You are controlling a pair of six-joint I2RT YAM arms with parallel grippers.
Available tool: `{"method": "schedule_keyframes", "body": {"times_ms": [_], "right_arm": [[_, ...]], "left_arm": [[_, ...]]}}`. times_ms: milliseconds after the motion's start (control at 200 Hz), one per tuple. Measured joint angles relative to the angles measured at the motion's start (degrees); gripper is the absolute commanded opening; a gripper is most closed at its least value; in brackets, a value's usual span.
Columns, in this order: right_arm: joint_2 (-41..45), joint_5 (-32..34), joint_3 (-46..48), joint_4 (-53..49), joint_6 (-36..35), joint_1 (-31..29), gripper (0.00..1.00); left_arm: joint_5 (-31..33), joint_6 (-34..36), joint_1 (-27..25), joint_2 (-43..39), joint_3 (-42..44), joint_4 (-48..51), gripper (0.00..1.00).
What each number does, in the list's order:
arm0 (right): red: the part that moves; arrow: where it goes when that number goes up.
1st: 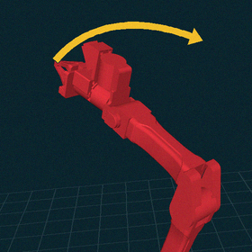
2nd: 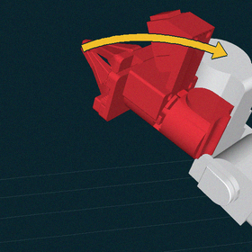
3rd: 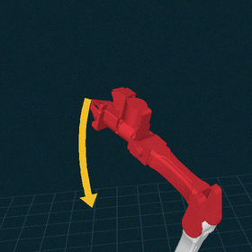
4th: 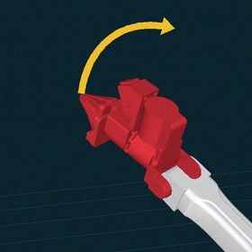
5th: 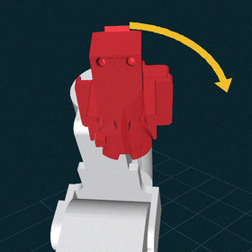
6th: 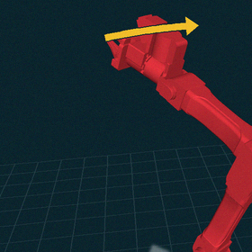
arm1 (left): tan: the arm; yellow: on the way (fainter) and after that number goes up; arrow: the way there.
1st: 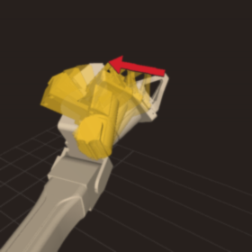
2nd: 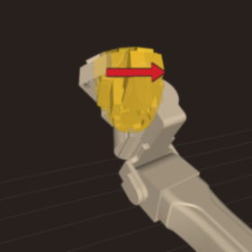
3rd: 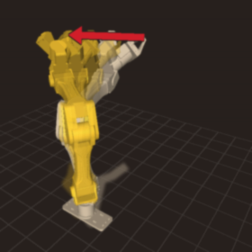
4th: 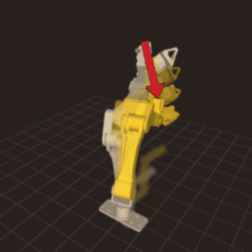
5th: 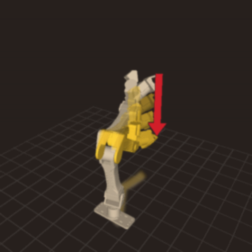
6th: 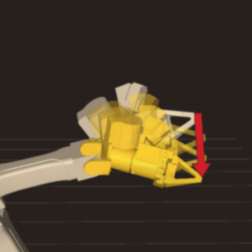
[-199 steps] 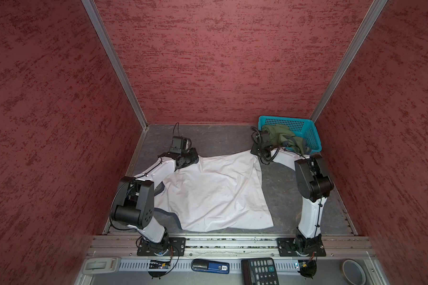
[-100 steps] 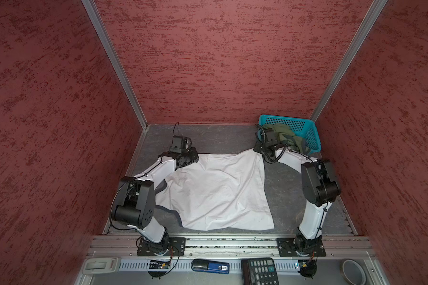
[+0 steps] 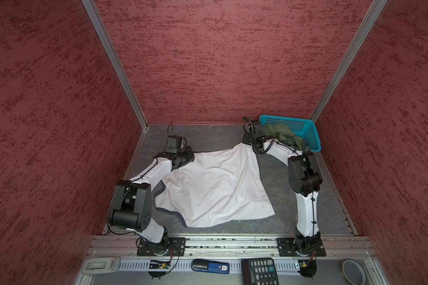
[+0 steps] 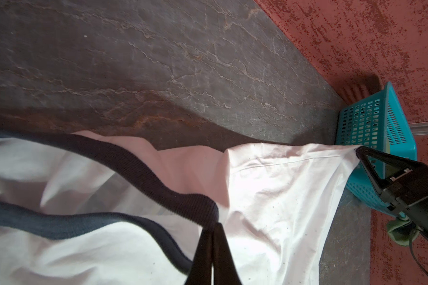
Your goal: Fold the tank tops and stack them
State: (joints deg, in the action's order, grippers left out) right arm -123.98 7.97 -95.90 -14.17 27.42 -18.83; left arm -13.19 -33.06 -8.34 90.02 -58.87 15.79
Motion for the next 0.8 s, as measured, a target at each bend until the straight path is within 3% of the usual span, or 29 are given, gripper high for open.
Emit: {"method": "schedule_keyframes", "body": {"times_ms": [486,801], "right_arm": [[-0.4,8.3,0.7,-5.3,0.4,4.3,0.00],[5.4,5.8,7.0,-4.3,1.1,6.4,0.00]], "left_arm": [[-0.7,0.0,-1.3,2.7,-2.3,0.0,0.00],[-0.7,0.3,-1.3,2.7,-3.8,1.0,0.00]]}}
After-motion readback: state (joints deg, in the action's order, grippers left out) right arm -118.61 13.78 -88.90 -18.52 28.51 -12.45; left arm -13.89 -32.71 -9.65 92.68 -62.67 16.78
